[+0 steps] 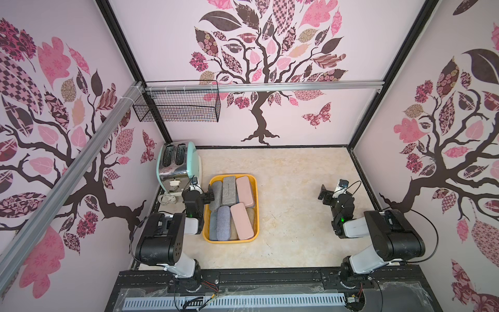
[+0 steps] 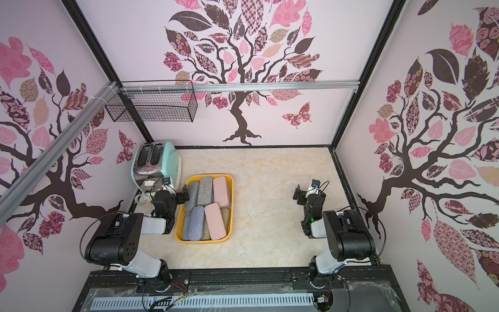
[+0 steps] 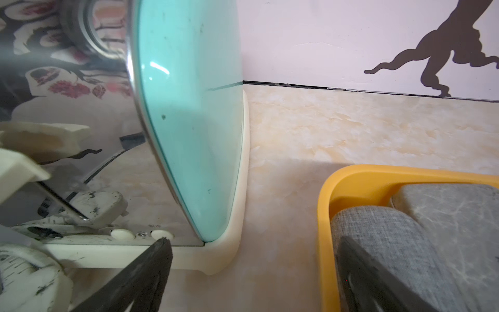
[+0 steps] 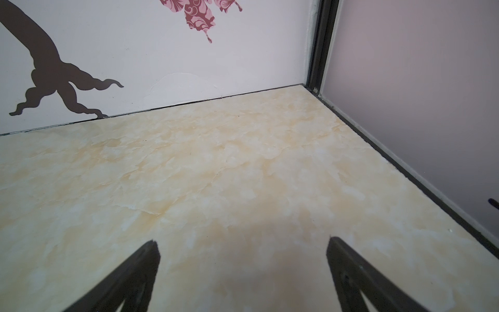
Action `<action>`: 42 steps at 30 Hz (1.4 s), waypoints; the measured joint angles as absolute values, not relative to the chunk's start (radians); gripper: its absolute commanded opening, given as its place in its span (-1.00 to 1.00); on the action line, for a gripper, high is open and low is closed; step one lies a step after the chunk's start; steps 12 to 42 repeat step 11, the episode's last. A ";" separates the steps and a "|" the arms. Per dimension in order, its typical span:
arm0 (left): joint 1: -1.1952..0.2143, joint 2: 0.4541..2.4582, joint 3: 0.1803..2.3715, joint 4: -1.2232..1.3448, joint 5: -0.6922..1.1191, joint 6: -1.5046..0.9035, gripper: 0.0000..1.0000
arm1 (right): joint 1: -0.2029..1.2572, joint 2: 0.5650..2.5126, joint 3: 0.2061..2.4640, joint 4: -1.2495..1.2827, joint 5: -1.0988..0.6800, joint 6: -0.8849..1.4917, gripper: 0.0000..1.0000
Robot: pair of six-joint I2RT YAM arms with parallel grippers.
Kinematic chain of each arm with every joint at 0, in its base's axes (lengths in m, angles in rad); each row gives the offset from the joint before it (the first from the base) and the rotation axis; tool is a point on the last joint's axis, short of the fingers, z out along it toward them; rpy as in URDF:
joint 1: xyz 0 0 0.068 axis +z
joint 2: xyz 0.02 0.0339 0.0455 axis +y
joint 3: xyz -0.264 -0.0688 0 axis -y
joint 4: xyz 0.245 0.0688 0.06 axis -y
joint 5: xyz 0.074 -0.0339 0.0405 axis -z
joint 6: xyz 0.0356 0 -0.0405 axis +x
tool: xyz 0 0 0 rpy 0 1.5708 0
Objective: Put the glasses cases into the storage boxes
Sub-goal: Reset both arms
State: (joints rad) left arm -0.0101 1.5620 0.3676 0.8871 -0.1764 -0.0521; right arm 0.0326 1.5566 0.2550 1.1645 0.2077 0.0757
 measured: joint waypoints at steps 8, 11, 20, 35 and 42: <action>-0.010 1.562 0.368 0.886 -0.183 -0.052 0.95 | 0.036 1.559 0.264 1.151 0.208 0.075 0.99; -0.007 1.562 0.368 0.884 -0.181 -0.052 0.95 | 0.038 1.564 0.279 1.149 0.207 0.075 0.99; -0.007 1.562 0.368 0.884 -0.181 -0.052 0.95 | 0.038 1.564 0.279 1.149 0.207 0.075 0.99; -0.007 1.562 0.368 0.884 -0.181 -0.052 0.95 | 0.038 1.564 0.279 1.149 0.207 0.075 0.99; -0.007 1.562 0.368 0.884 -0.181 -0.052 0.95 | 0.038 1.564 0.279 1.149 0.207 0.075 0.99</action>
